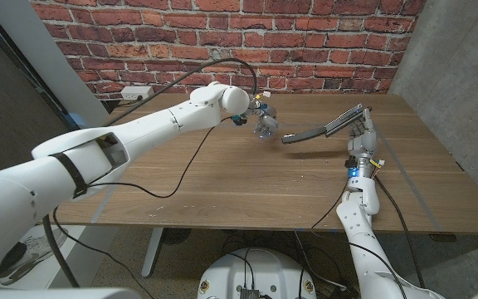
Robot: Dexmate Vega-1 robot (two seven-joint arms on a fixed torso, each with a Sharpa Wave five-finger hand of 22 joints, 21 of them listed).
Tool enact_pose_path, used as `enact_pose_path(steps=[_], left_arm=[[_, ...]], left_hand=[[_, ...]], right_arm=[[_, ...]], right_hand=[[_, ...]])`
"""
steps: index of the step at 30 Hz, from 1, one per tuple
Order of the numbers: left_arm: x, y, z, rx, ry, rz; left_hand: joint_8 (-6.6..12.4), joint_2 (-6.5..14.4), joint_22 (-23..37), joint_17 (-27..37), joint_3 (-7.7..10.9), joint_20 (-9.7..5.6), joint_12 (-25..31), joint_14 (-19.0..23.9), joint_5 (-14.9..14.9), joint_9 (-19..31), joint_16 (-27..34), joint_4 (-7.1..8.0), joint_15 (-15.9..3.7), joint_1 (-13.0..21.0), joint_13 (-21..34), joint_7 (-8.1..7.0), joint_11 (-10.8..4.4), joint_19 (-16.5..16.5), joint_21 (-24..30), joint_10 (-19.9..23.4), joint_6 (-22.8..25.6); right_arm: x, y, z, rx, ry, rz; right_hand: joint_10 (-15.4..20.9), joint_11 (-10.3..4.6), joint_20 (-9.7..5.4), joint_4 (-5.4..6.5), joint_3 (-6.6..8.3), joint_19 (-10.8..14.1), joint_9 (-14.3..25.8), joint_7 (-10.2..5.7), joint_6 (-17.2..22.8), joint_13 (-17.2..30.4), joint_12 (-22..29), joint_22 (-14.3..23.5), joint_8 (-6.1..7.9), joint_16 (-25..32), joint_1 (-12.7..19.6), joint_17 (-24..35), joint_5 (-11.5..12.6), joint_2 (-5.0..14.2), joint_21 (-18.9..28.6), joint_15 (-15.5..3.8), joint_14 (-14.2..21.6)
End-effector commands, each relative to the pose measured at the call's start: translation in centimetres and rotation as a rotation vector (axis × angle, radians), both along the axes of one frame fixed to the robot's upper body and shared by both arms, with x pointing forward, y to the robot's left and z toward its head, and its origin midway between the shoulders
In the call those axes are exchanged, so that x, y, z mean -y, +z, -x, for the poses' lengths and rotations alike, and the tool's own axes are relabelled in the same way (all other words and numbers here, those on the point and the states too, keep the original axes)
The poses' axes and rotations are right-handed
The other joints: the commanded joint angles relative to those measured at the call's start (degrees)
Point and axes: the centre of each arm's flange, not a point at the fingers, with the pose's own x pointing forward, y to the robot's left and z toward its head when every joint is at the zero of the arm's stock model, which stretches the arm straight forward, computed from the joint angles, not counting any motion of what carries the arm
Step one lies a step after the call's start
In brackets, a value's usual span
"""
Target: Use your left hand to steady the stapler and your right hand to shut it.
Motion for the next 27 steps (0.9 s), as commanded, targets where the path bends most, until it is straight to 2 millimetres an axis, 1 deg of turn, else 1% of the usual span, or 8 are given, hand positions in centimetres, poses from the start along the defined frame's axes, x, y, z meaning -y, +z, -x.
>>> enact_pose_path(steps=[1, 5, 7, 10, 12, 16, 20, 27], left_arm=[[-2.6, 0.0, 0.4, -0.046, -0.12, 0.328], [-3.2, -0.3, 0.4, -0.084, -0.147, 0.418], [-3.6, -0.5, 0.3, -0.115, -0.159, 0.458], [-4.1, -0.8, 0.3, -0.139, -0.168, 0.507], [-4.5, -1.1, 0.3, -0.144, -0.172, 0.535], [-5.4, -2.0, -0.1, -0.198, -0.185, 0.613], [-5.9, -2.9, -0.3, -0.217, -0.189, 0.649], [-6.6, -4.3, -0.2, -0.273, -0.229, 0.733]], left_hand=[[-3.84, -2.16, -0.12, -2.13, -1.0, -1.05, -3.43, -1.91, 0.53, -2.63, -2.23, 0.25, 0.0, 0.36, -2.63, 0.85, -0.23, -0.83, -0.23, -3.37, -4.63], [-5.95, -3.99, -0.2, -3.63, -1.54, -0.8, -5.43, -3.75, 0.78, -4.07, -4.28, 0.44, 0.18, 0.13, -4.23, 0.74, -0.05, -2.12, -0.64, -5.06, -6.35], [-9.09, -5.41, -0.26, -5.38, -2.57, -0.06, -8.23, -6.78, 0.97, -5.34, -6.84, 0.99, 0.6, -0.22, -5.87, -0.24, -0.2, -3.72, -1.07, -8.6, -10.69], [-10.75, -7.14, -0.4, -7.11, -3.75, 0.56, -10.55, -9.45, 1.17, -6.0, -9.39, 1.68, 0.56, -1.42, -7.12, -0.48, 0.37, -5.61, -1.79, -11.55, -12.14], [-13.69, -9.91, -0.49, -10.3, -5.01, 1.05, -13.96, -14.95, 1.71, -6.44, -13.98, 1.64, 0.86, -1.99, -8.63, -0.92, 0.14, -6.83, -2.41, -16.33, -16.57], [-17.63, -12.58, -0.59, -14.96, -6.78, 2.07, -18.95, -21.31, 2.67, -6.53, -20.36, 1.5, 1.64, -2.29, -10.6, -1.57, 0.05, -9.66, -3.81, -23.35, -22.49], [-20.29, -13.41, -0.8, -18.1, -8.46, 3.05, -22.07, -26.49, 3.22, -6.5, -25.22, 1.22, 2.61, -2.42, -11.7, -1.64, -0.1, -13.25, -5.69, -27.79, -26.37], [-23.73, -14.53, -1.06, -20.25, -12.72, 4.41, -25.43, -32.52, 3.57, -6.44, -29.91, 0.28, 3.61, -3.45, -12.48, -1.96, 1.33, -18.0, -9.25, -33.08, -31.41]], right_arm=[[-0.1, -0.2, 0.1, 0.014, 0.015, -0.019], [-0.1, -0.2, 0.1, 0.02, 0.017, -0.027], [-0.2, -0.1, 0.1, 0.029, 0.019, -0.035], [-0.2, 0.1, 0.1, 0.044, 0.023, -0.052], [-0.3, 0.3, 0.1, 0.058, 0.027, -0.065], [-0.4, 0.7, 0.2, 0.09, 0.034, -0.099], [-0.5, 1.1, 0.3, 0.125, 0.037, -0.129], [-0.1, 1.2, 0.5, 0.162, 0.013, -0.153]], right_hand=[[1.86, -1.88, -4.8, 0.69, 0.43, -0.24, 0.23, -6.14, 6.42, 0.31, 0.22, 0.25, 0.03, 0.0, 7.57, 0.26, 0.3, 7.36, 0.56, -5.83, -0.09], [1.82, -1.9, -4.8, 0.82, 0.29, -0.4, 0.27, -6.07, 6.41, 0.41, 0.25, 0.24, -0.07, -0.15, 7.64, 0.29, 0.28, 7.36, 0.78, -5.76, -0.24], [1.78, -2.13, -4.81, 0.86, 0.26, -0.47, 0.36, -6.11, 6.38, 0.48, 0.26, 0.24, -0.09, -0.12, 7.75, 0.37, 0.29, 7.43, 0.91, -5.83, -0.13], [1.75, -2.16, -4.85, 0.94, 0.16, -0.64, 0.37, -6.21, 6.32, 0.47, 0.23, 0.23, -0.19, -0.14, 7.81, 0.44, 0.27, 7.45, 1.04, -5.83, -0.09], [1.91, -1.25, -4.73, 0.97, 0.11, -0.69, 0.42, -6.22, 6.32, 0.42, 0.26, 0.22, -0.24, -0.24, 7.93, 0.46, 0.27, 7.49, 1.24, -5.83, -0.14], [2.07, -1.8, -4.88, 1.06, -0.06, -0.75, 0.4, -6.22, 6.49, 0.38, 0.27, 0.18, -0.34, -0.32, 8.06, 0.56, 0.26, 7.47, 1.59, -5.84, -0.09], [2.08, -1.91, -5.04, 1.11, -0.16, -0.89, 0.39, -6.08, 6.64, 0.33, 0.23, 0.15, -0.38, -0.43, 8.12, 0.58, 0.25, 7.46, 1.75, -5.82, -0.14], [2.08, -1.98, -5.17, 1.14, -0.31, -1.21, 0.41, -6.31, 6.81, 0.34, 0.21, 0.09, -0.47, -0.62, 8.33, 0.64, 0.26, 7.44, 2.05, -5.9, -0.19]])
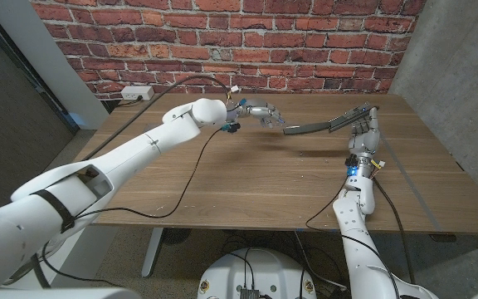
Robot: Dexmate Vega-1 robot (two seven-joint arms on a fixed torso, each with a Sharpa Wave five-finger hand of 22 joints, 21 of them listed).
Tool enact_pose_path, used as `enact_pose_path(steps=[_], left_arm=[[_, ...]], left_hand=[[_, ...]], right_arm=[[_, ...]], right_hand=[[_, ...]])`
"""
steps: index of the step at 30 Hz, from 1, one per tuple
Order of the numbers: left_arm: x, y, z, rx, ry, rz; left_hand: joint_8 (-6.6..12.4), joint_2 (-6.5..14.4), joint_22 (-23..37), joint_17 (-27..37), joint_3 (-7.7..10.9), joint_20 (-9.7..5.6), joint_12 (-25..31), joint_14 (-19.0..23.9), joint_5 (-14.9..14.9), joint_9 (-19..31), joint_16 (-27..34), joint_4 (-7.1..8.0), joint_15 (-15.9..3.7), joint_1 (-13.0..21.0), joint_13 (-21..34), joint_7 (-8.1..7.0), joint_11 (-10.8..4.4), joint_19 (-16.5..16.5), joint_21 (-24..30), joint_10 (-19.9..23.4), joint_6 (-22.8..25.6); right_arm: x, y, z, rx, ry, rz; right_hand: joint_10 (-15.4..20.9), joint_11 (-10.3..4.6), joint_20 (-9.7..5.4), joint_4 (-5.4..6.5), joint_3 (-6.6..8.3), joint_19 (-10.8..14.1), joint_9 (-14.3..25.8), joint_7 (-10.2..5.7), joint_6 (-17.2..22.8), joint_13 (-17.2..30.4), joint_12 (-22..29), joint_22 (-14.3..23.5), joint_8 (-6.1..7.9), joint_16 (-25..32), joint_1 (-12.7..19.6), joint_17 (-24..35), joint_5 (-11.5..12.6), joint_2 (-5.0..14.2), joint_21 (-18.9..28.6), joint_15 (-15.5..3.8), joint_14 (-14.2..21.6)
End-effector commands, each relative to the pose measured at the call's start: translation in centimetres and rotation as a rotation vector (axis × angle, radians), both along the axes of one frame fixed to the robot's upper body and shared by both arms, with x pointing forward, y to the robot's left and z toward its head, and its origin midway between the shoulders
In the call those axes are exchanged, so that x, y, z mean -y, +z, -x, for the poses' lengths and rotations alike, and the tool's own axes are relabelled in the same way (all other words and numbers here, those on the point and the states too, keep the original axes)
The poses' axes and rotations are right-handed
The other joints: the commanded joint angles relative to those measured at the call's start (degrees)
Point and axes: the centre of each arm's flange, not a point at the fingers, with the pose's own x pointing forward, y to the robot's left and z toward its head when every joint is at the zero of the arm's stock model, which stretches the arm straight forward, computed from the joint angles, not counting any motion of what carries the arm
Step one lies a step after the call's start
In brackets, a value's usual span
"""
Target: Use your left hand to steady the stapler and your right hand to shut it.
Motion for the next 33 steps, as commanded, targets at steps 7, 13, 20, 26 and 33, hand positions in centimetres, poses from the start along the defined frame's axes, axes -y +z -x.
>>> enact_pose_path(steps=[7, 13, 20, 26, 33], left_arm=[[-1.2, -3.9, 0.2, -0.129, -0.141, 0.294], [-0.3, -5.5, -0.3, -0.216, -0.217, 0.357], [0.8, -6.7, -1.1, -0.325, -0.298, 0.436], [1.7, -7.2, -1.3, -0.361, -0.323, 0.539], [2.8, -7.7, -1.5, -0.418, -0.362, 0.643]], left_hand=[[-3.87, -0.76, -0.05, -1.59, -4.46, 1.04, -2.87, -5.47, 0.92, 0.08, -4.19, -1.9, -3.04, 1.65, -0.45, 0.15, 0.39, -2.89, -3.38, -4.8, -5.95], [-5.13, -1.17, -0.1, -2.57, -6.18, 2.0, -3.9, -6.62, 1.61, 0.05, -5.68, -2.74, -3.19, 6.51, -0.74, -0.01, -0.13, -3.92, -5.22, -6.35, -7.16], [-4.06, -0.85, -0.02, -3.68, -11.09, 3.01, -3.57, -6.06, 2.64, 0.02, -6.86, -2.28, -3.72, 13.67, -0.84, -2.69, -1.55, -5.23, -8.74, -3.98, -0.63], [-1.99, 0.94, 0.24, -3.02, -13.71, 2.04, -0.22, -0.74, 3.2, -0.29, -5.44, -1.06, -5.72, 18.49, -0.15, -3.76, -3.48, -3.3, -10.62, 5.97, 10.85], [-1.06, 2.55, 0.37, -1.65, -13.49, 1.23, 1.83, 4.21, 3.16, -0.59, -3.56, -0.5, -7.12, 22.46, 0.16, -4.64, -5.08, -0.94, -11.16, 12.9, 19.2]], right_arm=[[0.5, 0.5, 0.1, 0.099, -0.029, -0.113], [0.1, 0.4, -0.4, 0.096, -0.015, -0.12], [-0.1, 0.8, -0.6, 0.097, -0.014, -0.112], [-0.2, 1.0, -0.8, 0.103, -0.007, -0.112], [-0.2, 1.1, -0.9, 0.102, -0.008, -0.106]], right_hand=[[1.79, -2.48, -5.5, 0.39, 0.14, -1.25, 0.21, -6.44, 6.76, 0.12, 0.18, 0.0, -0.15, -0.52, 8.54, 0.22, 0.3, 7.44, 0.59, -6.02, -0.43], [1.77, -2.64, -5.58, 0.43, -0.08, -1.48, 0.2, -6.61, 6.8, 0.11, 0.13, -0.06, -0.29, -0.58, 8.69, 0.35, 0.31, 7.37, 0.84, -6.03, -0.42], [1.75, -2.46, -5.7, 0.56, -0.3, -1.63, 0.26, -6.48, 6.79, 0.07, 0.06, -0.15, -0.46, -0.76, 8.81, 0.47, 0.35, 7.45, 1.21, -6.0, -0.47], [1.9, -2.5, -5.73, 0.63, -0.55, -1.7, 0.35, -6.48, 6.91, 0.13, 0.11, -0.23, -0.53, -0.88, 8.94, 0.61, 0.37, 7.44, 1.6, -6.03, -0.47], [1.89, -2.7, -5.88, 0.69, -0.74, -1.84, 0.38, -6.56, 6.94, 0.17, 0.1, -0.29, -0.62, -1.01, 9.0, 0.68, 0.37, 7.44, 1.84, -6.03, -0.55]])
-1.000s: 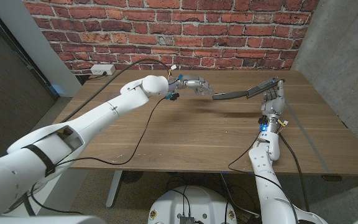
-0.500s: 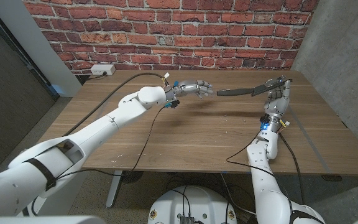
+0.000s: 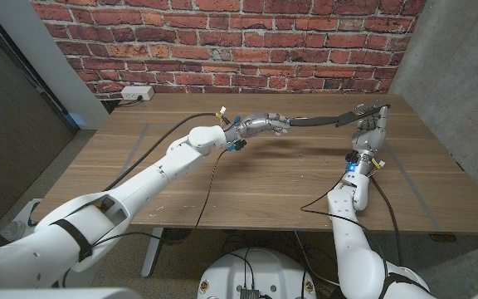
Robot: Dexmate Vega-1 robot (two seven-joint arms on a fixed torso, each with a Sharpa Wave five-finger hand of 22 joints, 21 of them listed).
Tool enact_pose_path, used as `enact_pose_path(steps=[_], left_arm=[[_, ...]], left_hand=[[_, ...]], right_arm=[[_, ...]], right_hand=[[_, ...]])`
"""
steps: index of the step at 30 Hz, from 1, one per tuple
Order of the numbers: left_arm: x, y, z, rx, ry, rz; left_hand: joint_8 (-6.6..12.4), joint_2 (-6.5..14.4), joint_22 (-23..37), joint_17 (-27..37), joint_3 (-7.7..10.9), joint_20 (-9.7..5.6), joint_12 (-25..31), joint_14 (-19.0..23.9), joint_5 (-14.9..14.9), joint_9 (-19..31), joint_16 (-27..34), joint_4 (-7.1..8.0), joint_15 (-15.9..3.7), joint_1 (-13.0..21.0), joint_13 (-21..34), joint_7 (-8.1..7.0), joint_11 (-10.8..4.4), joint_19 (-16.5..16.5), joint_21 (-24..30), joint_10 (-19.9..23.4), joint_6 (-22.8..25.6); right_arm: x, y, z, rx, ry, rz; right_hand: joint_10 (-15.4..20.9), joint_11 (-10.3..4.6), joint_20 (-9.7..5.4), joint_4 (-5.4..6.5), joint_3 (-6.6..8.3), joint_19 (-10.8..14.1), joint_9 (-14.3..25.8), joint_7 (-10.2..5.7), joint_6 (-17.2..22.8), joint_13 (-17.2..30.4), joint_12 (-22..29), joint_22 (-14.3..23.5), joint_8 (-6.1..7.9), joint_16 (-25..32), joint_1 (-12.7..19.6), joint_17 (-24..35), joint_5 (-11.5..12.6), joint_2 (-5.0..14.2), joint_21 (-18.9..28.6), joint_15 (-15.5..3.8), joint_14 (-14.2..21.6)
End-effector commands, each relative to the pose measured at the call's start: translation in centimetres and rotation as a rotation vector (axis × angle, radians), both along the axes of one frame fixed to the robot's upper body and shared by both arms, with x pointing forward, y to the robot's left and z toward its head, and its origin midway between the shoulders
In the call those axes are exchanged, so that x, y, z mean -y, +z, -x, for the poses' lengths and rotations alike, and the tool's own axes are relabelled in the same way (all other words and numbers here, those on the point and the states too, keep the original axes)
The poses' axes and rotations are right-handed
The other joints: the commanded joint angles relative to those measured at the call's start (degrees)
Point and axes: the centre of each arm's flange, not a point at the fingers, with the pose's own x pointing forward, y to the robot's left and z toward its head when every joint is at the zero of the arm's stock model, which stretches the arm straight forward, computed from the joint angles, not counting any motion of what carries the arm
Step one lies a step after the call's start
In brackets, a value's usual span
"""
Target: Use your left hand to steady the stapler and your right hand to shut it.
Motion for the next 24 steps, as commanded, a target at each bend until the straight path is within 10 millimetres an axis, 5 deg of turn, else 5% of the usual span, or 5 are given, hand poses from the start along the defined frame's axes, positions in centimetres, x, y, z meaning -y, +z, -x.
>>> enact_pose_path(steps=[1, 14, 24], left_arm=[[1.7, -1.1, -0.4, -0.111, -0.079, 0.18], [2.6, -0.7, -0.3, -0.082, -0.051, 0.115], [3.0, -0.3, 0.0, -0.049, -0.008, 0.078]], left_hand=[[0.74, 0.98, 0.23, 0.95, 0.24, -0.45, 1.07, 2.88, 0.26, -0.09, 1.37, 0.61, -7.28, 2.17, 0.33, -0.2, -0.79, 1.81, -0.17, 3.61, 4.43], [-0.48, 1.95, 0.29, 2.24, 1.39, -0.17, 2.46, 5.79, -0.43, -0.12, 2.31, 0.0, -7.5, 6.96, 1.1, 2.28, -0.79, 2.78, -0.6, 7.16, 6.98], [-2.24, 1.76, 0.38, 6.25, 0.02, -0.85, 4.98, 9.65, -2.14, 0.2, 5.75, 0.46, -8.52, 11.9, 2.62, 4.49, -1.11, 5.67, -0.4, 9.94, 8.94]], right_arm=[[-0.2, 0.3, -0.3, 0.002, 0.005, 0.004], [-0.2, 0.8, -0.2, 0.02, 0.004, 0.002], [-0.5, 1.6, 0.6, 0.032, -0.005, 0.007]], right_hand=[[1.42, -1.81, -6.13, 0.08, -0.12, -0.21, 0.13, -6.01, 6.37, 0.2, 0.11, 0.12, -0.07, -0.08, 8.48, 0.16, 0.37, 7.95, 0.31, -5.91, -0.23], [1.43, -1.73, -6.25, 0.23, -0.57, -0.54, 0.2, -5.96, 6.42, 0.31, 0.09, -0.04, -0.32, -0.31, 8.66, 0.42, 0.41, 8.06, 0.99, -5.9, -0.17], [1.5, -1.76, -6.29, 0.32, -0.85, -0.69, 0.34, -6.05, 6.5, 0.32, 0.06, -0.16, -0.42, -0.52, 8.76, 0.56, 0.43, 8.12, 1.47, -5.89, -0.17]])
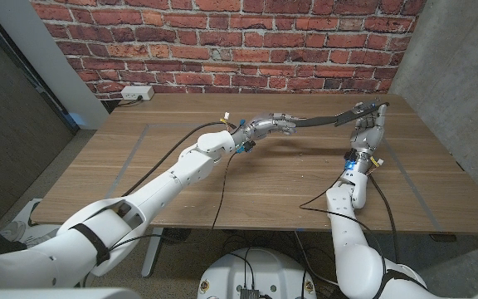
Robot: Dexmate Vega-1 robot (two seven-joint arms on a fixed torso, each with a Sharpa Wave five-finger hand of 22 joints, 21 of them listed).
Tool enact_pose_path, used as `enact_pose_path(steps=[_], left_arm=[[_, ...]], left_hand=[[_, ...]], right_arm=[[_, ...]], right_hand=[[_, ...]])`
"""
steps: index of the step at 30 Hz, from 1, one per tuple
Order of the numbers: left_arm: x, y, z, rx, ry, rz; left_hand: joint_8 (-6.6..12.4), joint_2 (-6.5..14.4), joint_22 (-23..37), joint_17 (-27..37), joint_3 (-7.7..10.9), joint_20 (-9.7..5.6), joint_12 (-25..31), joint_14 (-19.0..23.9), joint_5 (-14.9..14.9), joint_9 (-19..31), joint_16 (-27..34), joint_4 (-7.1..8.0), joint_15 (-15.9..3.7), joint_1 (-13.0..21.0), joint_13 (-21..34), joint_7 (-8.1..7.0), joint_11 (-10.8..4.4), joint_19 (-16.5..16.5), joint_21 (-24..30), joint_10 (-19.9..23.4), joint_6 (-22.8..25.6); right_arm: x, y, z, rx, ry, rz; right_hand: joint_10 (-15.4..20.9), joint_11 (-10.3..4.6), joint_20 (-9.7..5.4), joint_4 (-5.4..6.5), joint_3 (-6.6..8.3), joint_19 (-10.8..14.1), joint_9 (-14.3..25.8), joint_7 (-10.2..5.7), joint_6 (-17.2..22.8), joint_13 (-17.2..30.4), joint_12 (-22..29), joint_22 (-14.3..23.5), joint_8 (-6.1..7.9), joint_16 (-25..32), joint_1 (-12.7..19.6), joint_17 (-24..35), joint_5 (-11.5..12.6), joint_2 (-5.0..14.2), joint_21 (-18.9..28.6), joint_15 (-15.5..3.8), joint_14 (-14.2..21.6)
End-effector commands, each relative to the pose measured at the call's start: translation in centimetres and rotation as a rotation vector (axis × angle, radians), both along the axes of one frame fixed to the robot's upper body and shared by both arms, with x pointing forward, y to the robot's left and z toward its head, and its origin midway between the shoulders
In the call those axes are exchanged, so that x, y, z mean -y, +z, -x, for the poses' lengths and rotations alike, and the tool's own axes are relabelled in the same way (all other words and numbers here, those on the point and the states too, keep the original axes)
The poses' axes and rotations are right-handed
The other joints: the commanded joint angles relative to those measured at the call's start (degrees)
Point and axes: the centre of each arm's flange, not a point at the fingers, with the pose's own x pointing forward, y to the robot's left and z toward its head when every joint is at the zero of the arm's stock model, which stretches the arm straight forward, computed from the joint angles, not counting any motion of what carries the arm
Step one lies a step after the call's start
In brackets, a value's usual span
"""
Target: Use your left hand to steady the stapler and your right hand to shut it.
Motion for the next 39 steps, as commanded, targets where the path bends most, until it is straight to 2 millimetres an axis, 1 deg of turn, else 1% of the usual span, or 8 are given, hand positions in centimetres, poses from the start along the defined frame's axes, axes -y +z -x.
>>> enact_pose_path(steps=[1, 5, 10, 14, 17, 23, 29, 39], left_arm=[[0.7, 0.3, 0.2, 0.02, 0.036, -0.029], [0.9, 0.3, 0.1, 0.017, 0.035, -0.031], [1.4, 0.3, 0.1, 0.014, 0.027, -0.017], [1.4, 0.2, 0.1, 0.01, 0.042, 0.019], [1.3, 0.2, 0.2, 0.008, 0.057, 0.038], [1.2, 0.4, 0.5, 0.034, 0.09, 0.04], [0.8, 0.6, 0.8, 0.054, 0.119, 0.018], [0.0, 1.2, 1.0, 0.071, 0.151, -0.044]], left_hand=[[0.07, 0.23, 0.11, 1.49, -0.77, -0.51, 2.08, 3.61, -0.75, 0.3, 1.57, 0.88, -7.53, 1.03, 0.95, 2.25, -0.07, 2.25, 0.13, 3.47, 2.95], [0.28, 0.2, 0.12, 1.73, -0.97, -0.66, 2.87, 4.88, -1.09, 0.31, 1.68, 1.38, -7.62, 0.74, 1.32, 2.14, 0.29, 2.95, 0.22, 4.81, 4.99], [1.66, 0.69, 0.15, 2.67, -1.09, -1.49, 5.38, 9.69, -1.96, 0.22, 3.0, 2.03, -8.16, 0.96, 2.43, 2.26, 0.17, 4.57, 0.43, 10.63, 12.68], [2.75, 5.16, 0.27, 4.18, 1.21, -1.87, 7.52, 15.41, -2.97, 0.01, 4.54, 2.54, -8.69, 3.32, 4.26, 1.86, 0.46, 5.81, 0.85, 16.68, 21.14], [3.7, 6.84, 0.3, 5.19, 2.66, -2.67, 8.5, 17.91, -3.88, 0.04, 5.17, 1.95, -8.82, 5.4, 5.56, 1.91, 0.13, 6.22, 1.13, 19.99, 26.65], [2.81, 8.78, 0.31, 6.89, 3.67, -2.5, 8.9, 19.21, -4.37, 0.1, 6.12, 1.67, -8.87, 7.12, 6.8, 3.35, 1.31, 6.59, 1.46, 20.93, 26.73], [3.2, 9.05, 0.38, 8.92, 3.47, -2.7, 9.56, 19.65, -4.75, 1.07, 7.38, 1.3, -8.65, 8.06, 8.12, 4.83, 2.15, 6.75, 1.78, 21.6, 27.92], [3.24, 9.25, 0.48, 10.76, 3.42, -2.63, 10.26, 19.29, -4.7, 2.0, 8.06, 1.07, -8.32, 8.87, 9.7, 5.57, 2.77, 6.13, 2.03, 21.82, 28.07]], right_arm=[[-0.1, 0.8, 0.5, 0.014, -0.008, 0.004], [0.1, 0.7, 0.5, 0.012, -0.008, 0.001], [0.2, 0.7, 0.5, 0.013, -0.009, 0.0], [0.4, 0.5, 0.6, 0.009, -0.01, -0.002], [0.5, 0.4, 0.6, 0.006, -0.011, -0.003], [0.8, 0.4, 0.8, 0.0, -0.018, 0.006], [1.3, 0.3, 1.1, -0.036, -0.045, 0.07], [2.6, 0.4, 2.0, -0.139, -0.115, 0.252]], right_hand=[[1.24, -1.51, -6.33, -0.13, -0.4, -0.37, 0.25, -6.0, 6.33, 0.31, 0.05, 0.08, -0.14, -0.11, 8.62, 0.32, 0.23, 8.28, 0.41, -5.94, -0.17], [1.27, -1.54, -6.48, -0.12, -0.51, -0.56, 0.25, -5.96, 6.33, 0.3, 0.04, 0.04, -0.22, -0.18, 8.65, 0.37, 0.23, 8.26, 0.51, -5.94, -0.16], [1.39, -1.37, -6.47, -0.07, -0.65, -0.6, 0.24, -5.87, 6.41, 0.27, 0.04, -0.03, -0.29, -0.3, 8.68, 0.43, 0.25, 8.28, 0.76, -5.94, -0.16], [1.32, -1.47, -6.52, -0.07, -0.76, -0.78, 0.38, -5.76, 6.35, 0.35, 0.03, -0.08, -0.3, -0.35, 8.72, 0.49, 0.26, 8.28, 0.87, -5.95, -0.13], [1.38, -1.5, -6.55, -0.06, -0.84, -0.86, 0.4, -5.8, 6.38, 0.35, 0.03, -0.11, -0.33, -0.42, 8.77, 0.53, 0.26, 8.28, 0.99, -5.94, -0.15], [1.42, -1.4, -6.61, -0.05, -0.96, -1.0, 0.49, -5.85, 6.4, 0.36, 0.03, -0.16, -0.35, -0.5, 8.81, 0.59, 0.27, 8.29, 1.15, -5.95, -0.15], [1.53, -1.22, -6.63, -0.04, -1.11, -1.12, 0.49, -5.99, 6.56, 0.37, 0.04, -0.23, -0.39, -0.59, 8.9, 0.68, 0.28, 8.3, 1.38, -5.95, -0.11], [1.79, -1.14, -6.16, -0.16, -1.29, -1.14, 0.62, -5.53, 6.95, 0.39, 0.11, -0.31, -0.29, -0.65, 9.18, 0.84, 0.33, 8.24, 1.79, -5.96, 0.03]])
